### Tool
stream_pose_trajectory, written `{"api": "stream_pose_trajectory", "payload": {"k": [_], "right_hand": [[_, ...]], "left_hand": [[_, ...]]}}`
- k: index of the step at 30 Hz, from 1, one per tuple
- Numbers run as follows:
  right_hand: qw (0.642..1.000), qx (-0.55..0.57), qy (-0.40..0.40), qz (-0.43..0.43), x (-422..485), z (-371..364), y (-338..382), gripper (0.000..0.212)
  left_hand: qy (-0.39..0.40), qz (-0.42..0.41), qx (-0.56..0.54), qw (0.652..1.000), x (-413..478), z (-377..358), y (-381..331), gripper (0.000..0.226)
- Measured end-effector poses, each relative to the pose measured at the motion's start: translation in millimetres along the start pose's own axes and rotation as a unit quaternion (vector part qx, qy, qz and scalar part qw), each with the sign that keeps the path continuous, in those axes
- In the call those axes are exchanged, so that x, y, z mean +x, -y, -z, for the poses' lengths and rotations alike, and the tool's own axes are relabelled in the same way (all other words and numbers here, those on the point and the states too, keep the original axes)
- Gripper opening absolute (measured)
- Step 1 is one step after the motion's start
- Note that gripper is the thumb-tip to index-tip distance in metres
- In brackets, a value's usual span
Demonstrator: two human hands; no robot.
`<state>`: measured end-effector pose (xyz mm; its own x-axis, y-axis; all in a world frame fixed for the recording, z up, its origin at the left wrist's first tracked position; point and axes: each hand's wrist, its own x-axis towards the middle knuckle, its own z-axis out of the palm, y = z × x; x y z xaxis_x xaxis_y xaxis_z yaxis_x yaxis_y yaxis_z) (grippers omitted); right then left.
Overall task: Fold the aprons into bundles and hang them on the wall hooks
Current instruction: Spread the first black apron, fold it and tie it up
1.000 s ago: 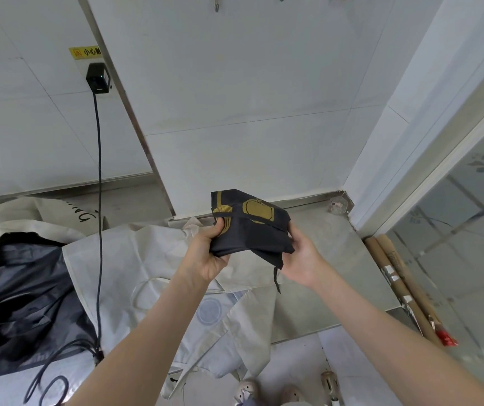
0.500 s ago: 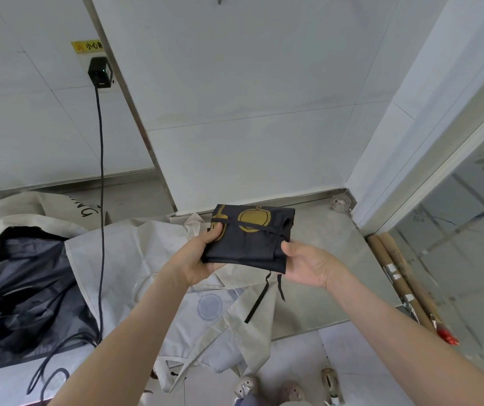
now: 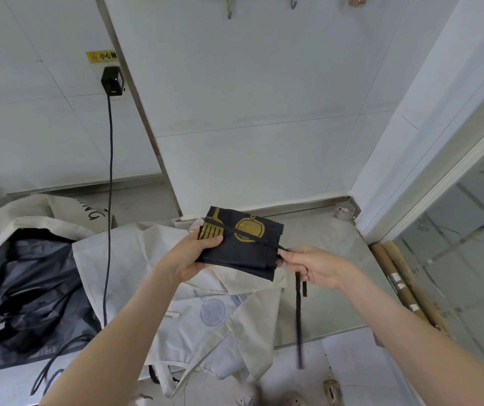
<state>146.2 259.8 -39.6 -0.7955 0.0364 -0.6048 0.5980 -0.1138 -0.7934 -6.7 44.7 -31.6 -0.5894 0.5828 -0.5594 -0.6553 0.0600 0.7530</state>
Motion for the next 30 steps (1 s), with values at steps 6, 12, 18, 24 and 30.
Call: {"api": "stream_pose_trajectory", "payload": {"k": [6, 12, 18, 24, 30], "right_hand": [[0.995, 0.077, 0.006, 0.061, -2, 3, 1, 0.031], [0.983, 0.112, -0.025, 0.144, 8, -5, -5, 0.027], [0.992, 0.023, -0.017, 0.123, 20, -13, -16, 0.027], [0.988, 0.102, -0.008, 0.117, 20, -22, -20, 0.028], [0.985, 0.152, 0.031, 0.079, 19, -17, -32, 0.019]], "left_hand": [[-0.015, 0.038, -0.051, 0.998, 2, 3, 18, 0.027], [-0.01, 0.094, 0.061, 0.994, 1, 4, 40, 0.035], [0.049, -0.046, 0.341, 0.938, -1, -19, 49, 0.056], [-0.036, -0.23, 0.481, 0.845, 5, -48, 51, 0.031], [0.039, -0.258, 0.655, 0.71, 14, -58, 62, 0.02]]}}
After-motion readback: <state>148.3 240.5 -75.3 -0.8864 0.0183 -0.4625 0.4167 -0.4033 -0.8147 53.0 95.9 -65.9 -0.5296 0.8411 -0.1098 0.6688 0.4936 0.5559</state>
